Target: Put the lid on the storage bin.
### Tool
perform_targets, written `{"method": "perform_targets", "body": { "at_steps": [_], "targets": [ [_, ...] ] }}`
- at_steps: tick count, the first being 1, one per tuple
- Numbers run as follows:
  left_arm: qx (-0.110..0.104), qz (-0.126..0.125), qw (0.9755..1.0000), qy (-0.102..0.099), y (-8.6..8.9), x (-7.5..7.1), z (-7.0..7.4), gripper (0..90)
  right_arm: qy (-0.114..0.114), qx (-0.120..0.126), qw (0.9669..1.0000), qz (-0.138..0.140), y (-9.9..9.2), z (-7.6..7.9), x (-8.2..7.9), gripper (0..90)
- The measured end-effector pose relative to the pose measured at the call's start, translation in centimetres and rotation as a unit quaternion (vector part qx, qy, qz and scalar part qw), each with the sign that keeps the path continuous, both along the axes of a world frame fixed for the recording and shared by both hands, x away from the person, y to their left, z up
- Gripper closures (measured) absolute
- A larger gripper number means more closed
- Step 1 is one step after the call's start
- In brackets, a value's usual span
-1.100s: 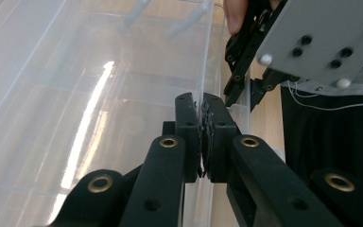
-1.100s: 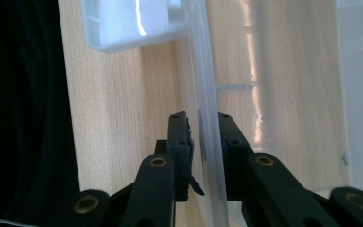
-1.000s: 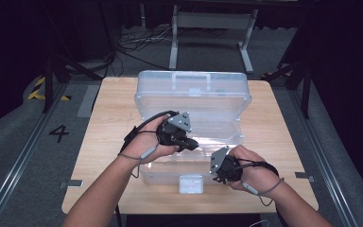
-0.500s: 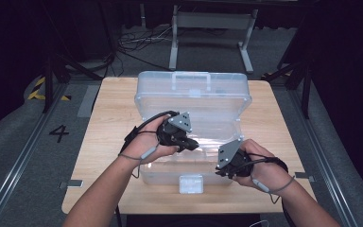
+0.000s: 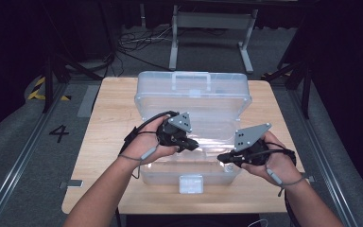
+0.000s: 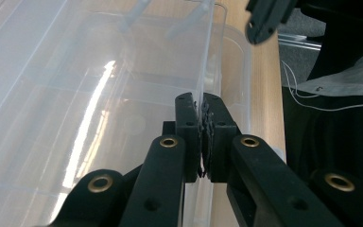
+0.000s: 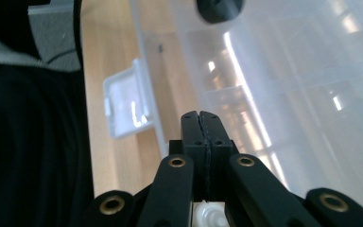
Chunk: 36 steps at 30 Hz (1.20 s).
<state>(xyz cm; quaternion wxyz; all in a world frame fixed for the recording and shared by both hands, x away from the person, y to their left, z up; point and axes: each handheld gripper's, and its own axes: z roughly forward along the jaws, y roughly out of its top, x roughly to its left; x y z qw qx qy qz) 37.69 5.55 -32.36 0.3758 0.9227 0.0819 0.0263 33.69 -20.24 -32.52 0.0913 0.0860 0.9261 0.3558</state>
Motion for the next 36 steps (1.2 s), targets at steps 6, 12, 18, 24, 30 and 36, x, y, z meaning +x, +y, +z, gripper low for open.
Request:
{"method": "perform_targets", "body": {
  "at_steps": [6, 12, 18, 24, 30, 36],
  "targets": [
    [0.001, -0.001, 1.0000, -0.001, -0.1, 0.0, 0.0, 86.5, -0.004, 0.047, 0.9985, -0.027, -1.1, 0.5, 0.3, 90.0],
    [0.000, -0.002, 1.0000, 0.000, 0.0, 0.0, 0.0, 86.6, -0.005, 0.096, 0.9927, -0.072, -2.6, 0.9, 1.0, 90.0],
    [0.001, -0.003, 1.0000, 0.000, 0.0, -0.1, -0.1, 86.6, -0.006, 0.151, 0.9830, -0.105, -4.0, 1.1, 1.4, 90.0],
    [0.003, -0.003, 1.0000, -0.002, -0.1, -0.2, -0.1, 86.7, -0.021, 0.184, 0.9741, -0.130, -4.7, 1.4, 1.3, 90.0],
    [0.004, -0.002, 1.0000, -0.003, -0.1, -0.4, -0.2, 86.7, -0.027, 0.220, 0.9622, -0.158, -5.5, 1.5, 1.6, 90.0],
    [-0.003, -0.001, 1.0000, 0.005, 0.1, -0.6, -0.7, 86.6, -0.025, 0.242, 0.9539, -0.176, -5.9, 1.3, 2.1, 90.0]
  ]
}}
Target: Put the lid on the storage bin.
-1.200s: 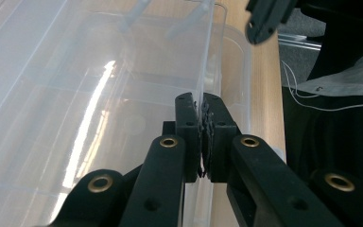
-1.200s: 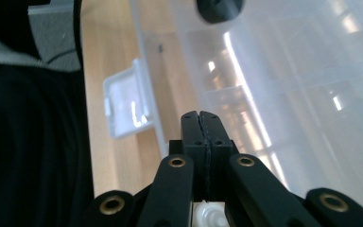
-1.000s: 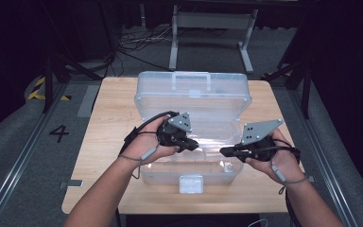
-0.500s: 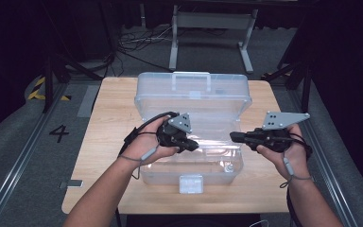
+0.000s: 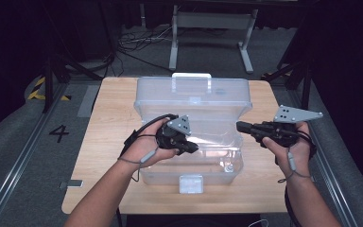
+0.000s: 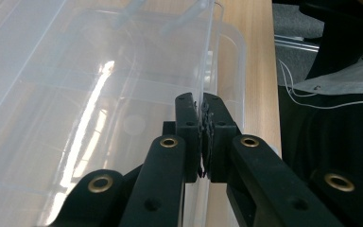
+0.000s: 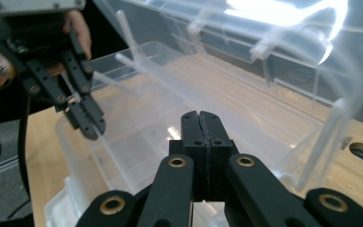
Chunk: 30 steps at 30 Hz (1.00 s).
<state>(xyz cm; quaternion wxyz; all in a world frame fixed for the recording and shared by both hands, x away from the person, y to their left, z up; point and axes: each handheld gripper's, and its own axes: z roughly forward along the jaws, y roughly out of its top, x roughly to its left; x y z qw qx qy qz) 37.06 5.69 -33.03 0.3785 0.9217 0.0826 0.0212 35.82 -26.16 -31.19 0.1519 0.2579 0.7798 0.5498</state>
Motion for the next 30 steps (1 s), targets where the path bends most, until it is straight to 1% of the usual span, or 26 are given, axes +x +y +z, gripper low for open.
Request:
{"method": "perform_targets", "body": {
  "at_steps": [2, 6, 8, 11, 13, 16, 18, 19, 20, 21, 22, 23, 26, 27, 29, 30],
  "targets": [
    [0.002, 0.000, 1.0000, 0.000, 0.0, -0.1, -0.1, 86.6, 0.000, 0.003, 1.0000, -0.006, -0.1, 0.0, 0.2, 90.0],
    [0.009, 0.005, 0.9999, -0.005, -0.1, -0.6, -0.3, 85.9, -0.003, 0.019, 0.9996, -0.022, -0.6, -0.1, 0.4, 90.0],
    [0.005, 0.008, 0.9999, -0.003, -0.1, -0.8, -0.5, 85.4, -0.003, 0.027, 0.9993, -0.027, -0.8, -0.1, 0.3, 90.0],
    [-0.007, 0.017, 0.9998, -0.004, 0.1, -1.0, -0.5, 84.2, -0.004, 0.028, 0.9991, -0.030, -0.9, -0.2, 0.2, 90.0],
    [-0.022, 0.022, 0.9995, -0.003, 0.5, -1.0, -0.2, 83.0, -0.005, 0.030, 0.9991, -0.029, -1.0, -0.3, 0.2, 90.0],
    [-0.037, 0.029, 0.9989, -0.002, 1.0, -1.1, 0.1, 82.1, -0.006, 0.029, 0.9990, -0.033, -1.1, -0.3, 0.1, 90.0],
    [-0.048, 0.035, 0.9982, 0.003, 1.5, -1.0, 0.4, 81.1, -0.006, 0.029, 0.9991, -0.031, -1.1, -0.3, 0.1, 90.0],
    [-0.057, 0.039, 0.9976, 0.005, 1.8, -1.0, 0.5, 80.7, -0.006, 0.030, 0.9990, -0.032, -1.1, -0.4, 0.1, 90.0],
    [-0.064, 0.042, 0.9971, 0.006, 2.0, -1.0, 0.6, 80.7, -0.006, 0.025, 0.9990, -0.035, -1.1, -0.4, 0.1, 90.0],
    [-0.069, 0.050, 0.9964, 0.002, 2.3, -1.0, 0.7, 81.8, -0.007, 0.024, 0.9990, -0.037, -1.1, -0.4, 0.1, 90.0],
    [-0.073, 0.060, 0.9955, -0.008, 2.7, -1.1, 0.9, 82.7, -0.007, 0.027, 0.9990, -0.036, -1.1, -0.5, 0.1, 90.0],
    [-0.078, 0.066, 0.9947, -0.012, 3.0, -1.2, 1.0, 83.5, -0.007, 0.029, 0.9989, -0.037, -1.1, -0.5, 0.1, 90.0],
    [-0.092, 0.077, 0.9928, -0.012, 3.9, -1.4, 1.3, 85.6, -0.008, 0.027, 0.9990, -0.036, -1.1, -0.6, 0.0, 90.0],
    [-0.092, 0.077, 0.9928, -0.012, 3.9, -1.4, 1.3, 86.2, -0.008, 0.027, 0.9990, -0.036, -1.1, -0.6, 0.0, 90.0],
    [-0.101, 0.091, 0.9906, -0.013, 4.8, -1.5, 1.4, 87.0, -0.008, 0.028, 0.9990, -0.035, -1.2, -0.7, 0.0, 90.0],
    [-0.107, 0.099, 0.9892, -0.013, 5.2, -1.5, 1.4, 87.4, -0.008, 0.029, 0.9989, -0.035, -1.2, -0.7, -0.1, 90.0]
  ]
}}
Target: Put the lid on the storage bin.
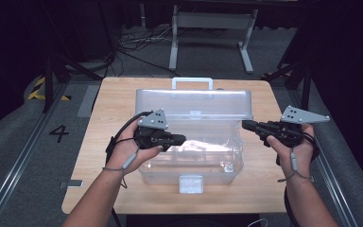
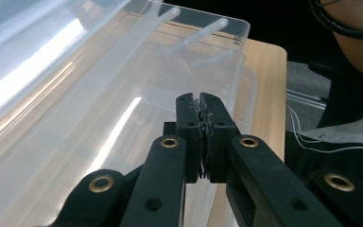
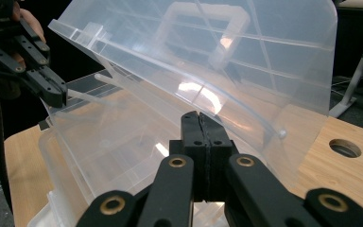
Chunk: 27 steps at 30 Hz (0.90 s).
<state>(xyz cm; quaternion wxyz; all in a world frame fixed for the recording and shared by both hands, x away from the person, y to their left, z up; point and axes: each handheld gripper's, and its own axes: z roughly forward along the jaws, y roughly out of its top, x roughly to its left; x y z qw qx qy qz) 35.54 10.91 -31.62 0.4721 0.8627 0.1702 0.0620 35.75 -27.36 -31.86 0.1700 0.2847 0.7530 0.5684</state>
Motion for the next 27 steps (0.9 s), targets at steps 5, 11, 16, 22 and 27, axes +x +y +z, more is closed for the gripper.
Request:
{"method": "perform_targets", "body": {
  "at_steps": [5, 11, 16, 22, 27],
  "targets": [
    [-0.018, 0.026, 0.9995, 0.002, 1.4, -0.1, 0.0, 88.6, -0.001, -0.001, 1.0000, 0.001, 0.0, 0.1, -0.2, 90.0],
    [-0.032, 0.060, 0.9976, 0.011, 3.3, -0.1, -0.2, 89.2, 0.000, 0.000, 1.0000, 0.002, -0.1, 0.1, -0.4, 90.0],
    [-0.047, 0.076, 0.9959, 0.012, 4.7, -0.2, -0.3, 89.0, 0.002, -0.005, 1.0000, 0.002, -0.1, 0.0, -0.6, 90.0],
    [-0.057, 0.105, 0.9929, 0.007, 6.2, -0.4, -0.4, 89.2, 0.003, -0.010, 0.9999, 0.003, -0.1, -0.2, -0.8, 90.0],
    [-0.061, 0.129, 0.9897, 0.010, 7.3, -0.6, -0.6, 89.3, 0.006, -0.011, 0.9999, 0.004, -0.2, -0.2, -0.9, 90.0]
  ]
}}
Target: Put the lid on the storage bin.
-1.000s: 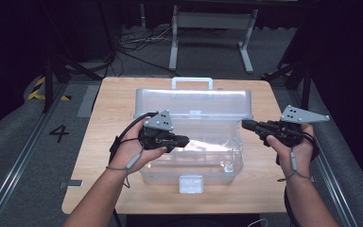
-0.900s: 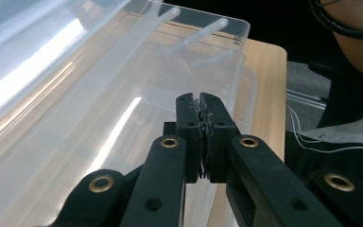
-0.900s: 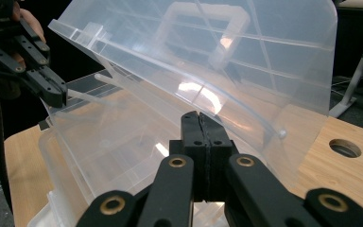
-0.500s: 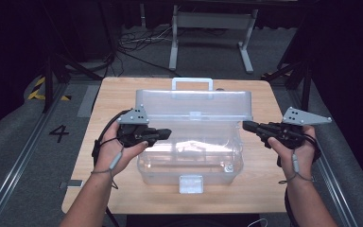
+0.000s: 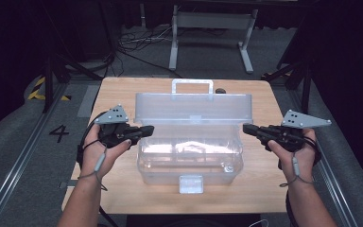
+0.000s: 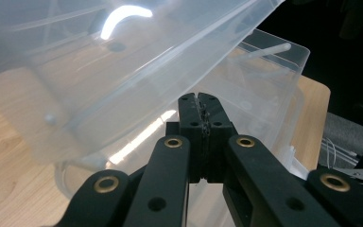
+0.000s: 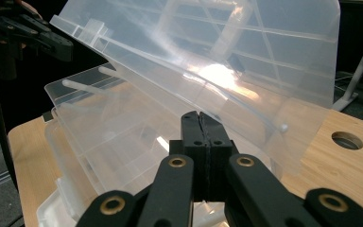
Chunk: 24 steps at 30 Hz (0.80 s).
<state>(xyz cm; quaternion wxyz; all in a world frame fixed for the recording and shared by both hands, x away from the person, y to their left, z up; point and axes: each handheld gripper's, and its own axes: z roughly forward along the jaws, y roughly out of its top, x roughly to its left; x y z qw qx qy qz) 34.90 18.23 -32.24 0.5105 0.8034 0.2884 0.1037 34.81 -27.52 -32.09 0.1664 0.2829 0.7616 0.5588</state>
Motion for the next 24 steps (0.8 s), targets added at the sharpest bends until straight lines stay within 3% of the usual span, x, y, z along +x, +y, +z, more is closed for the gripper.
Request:
{"method": "perform_targets", "body": {
  "at_steps": [8, 24],
  "targets": [
    [-0.009, 0.027, 0.9996, 0.006, 1.2, -0.3, -0.2, 89.7, 0.002, -0.005, 1.0000, 0.003, 0.0, -0.1, -0.1, 90.0],
    [-0.010, 0.033, 0.9994, 0.011, 1.9, -0.5, -0.4, 89.7, 0.013, -0.016, 0.9998, 0.009, -0.2, -0.4, -0.5, 90.0]
  ]
}}
